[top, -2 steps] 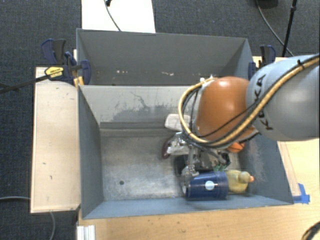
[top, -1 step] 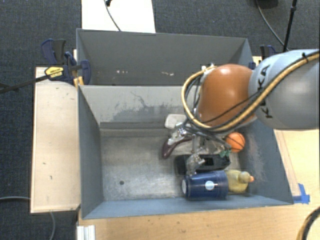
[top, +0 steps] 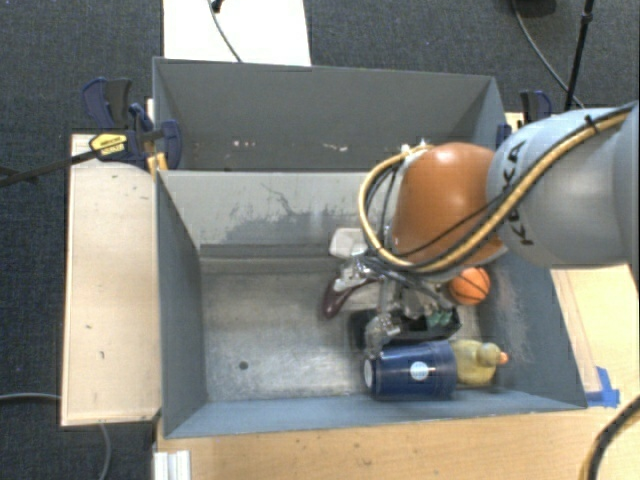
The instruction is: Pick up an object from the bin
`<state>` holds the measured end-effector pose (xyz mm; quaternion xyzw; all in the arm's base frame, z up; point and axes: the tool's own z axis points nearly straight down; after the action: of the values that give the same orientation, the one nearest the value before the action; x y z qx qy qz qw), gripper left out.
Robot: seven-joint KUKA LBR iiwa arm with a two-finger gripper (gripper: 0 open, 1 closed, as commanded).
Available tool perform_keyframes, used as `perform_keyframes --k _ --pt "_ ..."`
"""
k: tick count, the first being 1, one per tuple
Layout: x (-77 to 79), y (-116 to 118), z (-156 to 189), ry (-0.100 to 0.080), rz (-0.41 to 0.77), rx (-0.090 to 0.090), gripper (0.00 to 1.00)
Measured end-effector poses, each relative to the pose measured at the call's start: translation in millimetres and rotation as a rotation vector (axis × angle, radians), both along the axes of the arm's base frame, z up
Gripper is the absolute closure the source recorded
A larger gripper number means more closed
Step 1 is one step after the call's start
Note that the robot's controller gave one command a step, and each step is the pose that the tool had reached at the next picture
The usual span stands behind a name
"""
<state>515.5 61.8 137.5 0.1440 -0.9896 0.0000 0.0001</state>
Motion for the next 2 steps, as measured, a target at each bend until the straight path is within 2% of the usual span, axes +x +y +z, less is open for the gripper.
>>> perform_keyframes --k 1,2 --pt "25.3 -47.3 -32.3 -0.028 0.065 0.007 0.00" --pt "26.2 -72.3 -33.2 -0.020 0.198 0.004 1.00"
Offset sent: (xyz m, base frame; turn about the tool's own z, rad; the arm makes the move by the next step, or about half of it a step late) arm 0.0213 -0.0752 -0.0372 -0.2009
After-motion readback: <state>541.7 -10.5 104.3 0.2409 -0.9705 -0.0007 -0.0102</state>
